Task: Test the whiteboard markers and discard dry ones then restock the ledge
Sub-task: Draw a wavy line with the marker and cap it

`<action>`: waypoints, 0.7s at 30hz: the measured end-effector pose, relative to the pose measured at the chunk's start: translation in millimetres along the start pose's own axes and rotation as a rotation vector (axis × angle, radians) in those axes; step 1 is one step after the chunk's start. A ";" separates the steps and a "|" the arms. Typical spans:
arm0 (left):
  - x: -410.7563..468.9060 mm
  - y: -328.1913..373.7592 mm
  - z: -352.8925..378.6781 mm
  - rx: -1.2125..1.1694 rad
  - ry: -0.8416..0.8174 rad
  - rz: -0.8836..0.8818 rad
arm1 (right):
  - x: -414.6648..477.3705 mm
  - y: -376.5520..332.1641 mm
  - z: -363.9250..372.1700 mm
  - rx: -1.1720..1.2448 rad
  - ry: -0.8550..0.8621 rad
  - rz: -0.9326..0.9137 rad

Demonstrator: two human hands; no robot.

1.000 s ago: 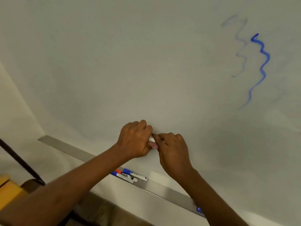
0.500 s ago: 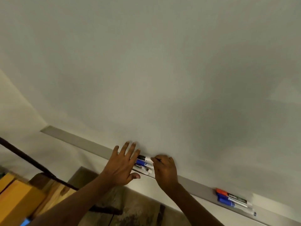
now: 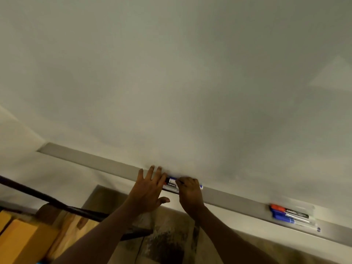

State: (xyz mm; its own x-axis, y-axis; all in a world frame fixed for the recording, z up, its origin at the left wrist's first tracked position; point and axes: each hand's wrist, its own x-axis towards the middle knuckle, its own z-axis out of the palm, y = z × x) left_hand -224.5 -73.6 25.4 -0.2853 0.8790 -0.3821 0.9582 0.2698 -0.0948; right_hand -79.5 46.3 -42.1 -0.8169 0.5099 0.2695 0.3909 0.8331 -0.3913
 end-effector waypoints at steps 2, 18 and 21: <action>2.6 -0.4 5.1 -0.012 -0.001 0.004 | 0.2 1.3 3.1 -0.025 0.015 -0.002; 9.0 52.1 -2.8 -0.060 0.096 0.124 | -31.3 5.4 -40.4 -0.066 0.217 0.087; 14.9 83.8 -9.0 -0.070 0.150 0.168 | -47.9 17.9 -66.5 -0.047 0.261 0.137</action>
State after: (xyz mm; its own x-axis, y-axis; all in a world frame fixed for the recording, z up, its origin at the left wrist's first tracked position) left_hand -148.6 -34.4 20.0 -0.1266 0.9610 -0.2459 0.9903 0.1367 0.0246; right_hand -5.2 51.0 -3.5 -0.6207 0.6512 0.4368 0.5140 0.7586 -0.4005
